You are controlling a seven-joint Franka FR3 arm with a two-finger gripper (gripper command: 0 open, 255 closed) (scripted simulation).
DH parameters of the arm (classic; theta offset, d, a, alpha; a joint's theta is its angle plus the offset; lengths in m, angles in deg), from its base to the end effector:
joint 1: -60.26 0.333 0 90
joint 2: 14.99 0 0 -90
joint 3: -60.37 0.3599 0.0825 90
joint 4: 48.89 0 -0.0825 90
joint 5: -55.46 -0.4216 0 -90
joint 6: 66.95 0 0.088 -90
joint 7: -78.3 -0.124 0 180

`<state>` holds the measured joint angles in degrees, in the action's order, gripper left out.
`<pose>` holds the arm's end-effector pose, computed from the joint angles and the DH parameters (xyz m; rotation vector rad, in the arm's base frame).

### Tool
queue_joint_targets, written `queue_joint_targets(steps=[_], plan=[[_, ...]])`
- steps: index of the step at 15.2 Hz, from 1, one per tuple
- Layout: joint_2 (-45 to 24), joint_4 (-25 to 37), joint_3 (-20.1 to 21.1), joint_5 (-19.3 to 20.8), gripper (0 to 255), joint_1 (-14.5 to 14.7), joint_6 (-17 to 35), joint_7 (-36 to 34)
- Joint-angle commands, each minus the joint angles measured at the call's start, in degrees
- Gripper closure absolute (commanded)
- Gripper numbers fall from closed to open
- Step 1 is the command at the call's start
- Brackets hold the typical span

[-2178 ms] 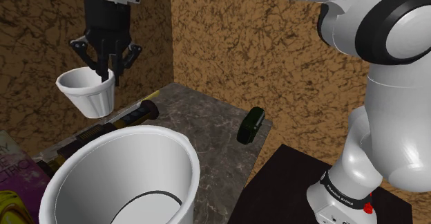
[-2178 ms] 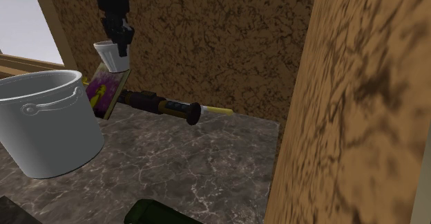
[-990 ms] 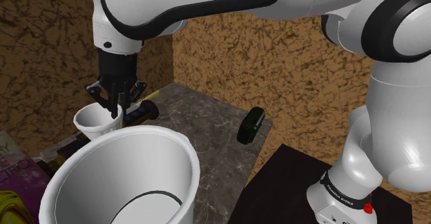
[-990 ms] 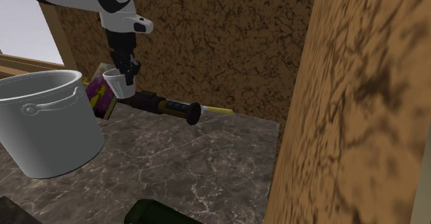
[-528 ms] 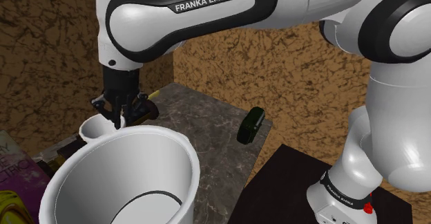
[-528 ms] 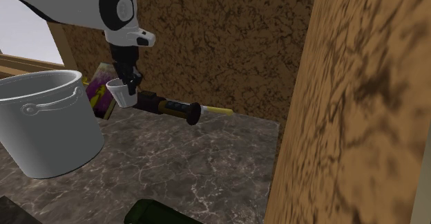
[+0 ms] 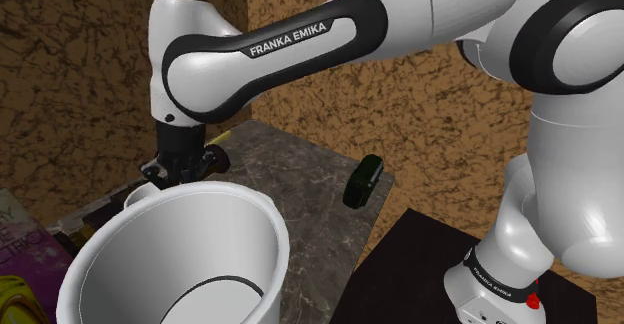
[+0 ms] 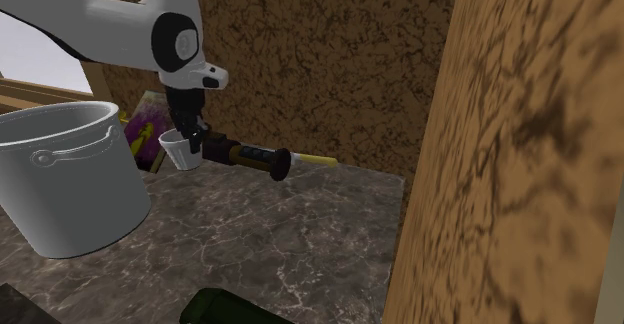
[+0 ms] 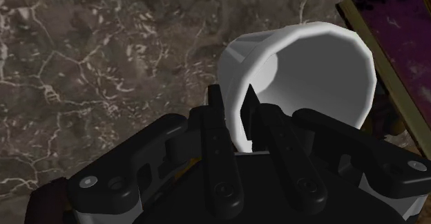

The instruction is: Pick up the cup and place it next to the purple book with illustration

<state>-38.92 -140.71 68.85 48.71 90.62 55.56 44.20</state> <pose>0.5799 0.4577 0.4105 -2.9392 -0.0134 -0.0017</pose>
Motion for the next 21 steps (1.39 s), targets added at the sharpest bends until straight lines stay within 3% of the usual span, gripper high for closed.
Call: queue_joint_targets(steps=[1, 7, 14, 15, 21], plan=[[-0.61, -0.72, -0.01, -0.03, 255, 0.00, 1.36, 0.21], [-2.20, -2.70, -0.03, -0.09, 255, 0.06, 4.90, 0.67], [-2.21, -2.69, -0.03, -0.09, 255, 0.06, 4.89, 0.67], [-2.21, -2.68, -0.03, -0.09, 0, 0.06, 4.89, 0.67], [-1.17, -2.32, -0.04, -0.16, 0, -0.15, 3.47, 0.71]])
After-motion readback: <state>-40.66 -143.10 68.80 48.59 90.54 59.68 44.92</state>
